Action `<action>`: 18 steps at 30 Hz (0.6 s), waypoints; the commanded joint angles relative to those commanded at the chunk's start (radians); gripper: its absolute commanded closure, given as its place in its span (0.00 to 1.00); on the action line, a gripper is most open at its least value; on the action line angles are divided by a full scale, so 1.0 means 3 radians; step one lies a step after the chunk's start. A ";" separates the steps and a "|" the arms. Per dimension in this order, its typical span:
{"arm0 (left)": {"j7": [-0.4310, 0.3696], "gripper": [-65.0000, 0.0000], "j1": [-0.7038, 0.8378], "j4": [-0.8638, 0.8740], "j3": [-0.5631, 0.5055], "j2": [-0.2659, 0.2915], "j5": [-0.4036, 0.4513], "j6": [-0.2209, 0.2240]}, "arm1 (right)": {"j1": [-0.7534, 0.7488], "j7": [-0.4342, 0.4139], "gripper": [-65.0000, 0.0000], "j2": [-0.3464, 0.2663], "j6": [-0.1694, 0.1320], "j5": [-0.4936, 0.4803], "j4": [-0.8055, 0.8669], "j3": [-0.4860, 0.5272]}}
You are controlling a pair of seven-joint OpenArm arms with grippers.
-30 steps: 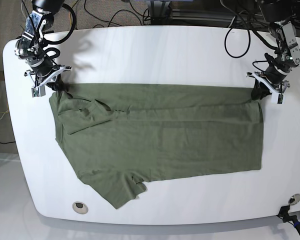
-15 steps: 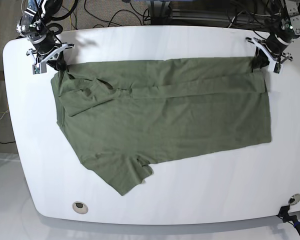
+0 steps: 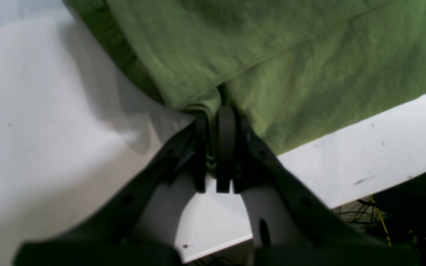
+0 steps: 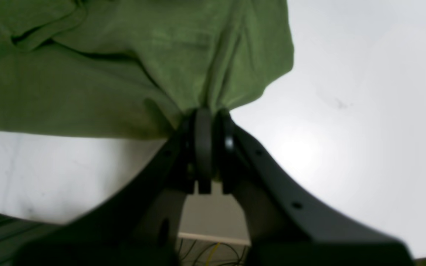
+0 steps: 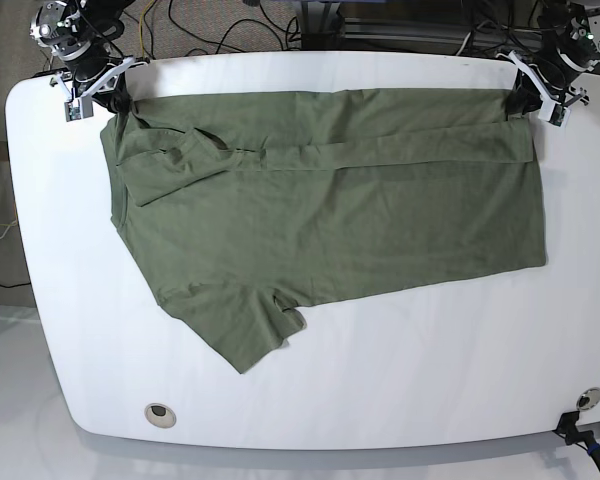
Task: Fold the T-shirt properly
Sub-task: 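Pull the folded edge back with both grippers to flatten the shirt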
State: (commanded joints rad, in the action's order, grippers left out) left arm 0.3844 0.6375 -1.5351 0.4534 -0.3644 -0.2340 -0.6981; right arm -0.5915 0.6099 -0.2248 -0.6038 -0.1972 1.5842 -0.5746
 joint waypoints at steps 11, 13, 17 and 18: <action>0.0000 1.00 -0.0020 0.0000 0.0000 -0.0087 0.0000 0.0000 | -0.0026 0.0005 1.00 -0.0051 0.0000 0.0000 -0.0010 0.0015; 0.0000 1.00 -0.0020 -0.0005 -0.0005 -0.0087 0.0000 0.0000 | -0.0020 0.0005 1.00 -0.0041 0.0000 0.0000 -0.0010 0.0020; 0.0000 1.00 -0.0026 -0.0005 -0.0005 -0.0138 0.0000 0.0000 | -0.0020 0.0005 1.00 -0.0041 0.0005 -0.0010 0.0000 0.0020; 0.0000 1.00 -0.0026 -0.0005 -0.0005 -0.0189 0.0000 0.0000 | -0.0020 0.0005 1.00 -0.0041 0.0005 -0.0015 0.0000 0.0020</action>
State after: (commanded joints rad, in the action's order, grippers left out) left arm 0.3844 0.6299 -1.5367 0.4519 -0.4212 -0.2340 -0.6981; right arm -0.5976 0.6114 -0.2371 -0.6022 -0.2018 1.5842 -0.5685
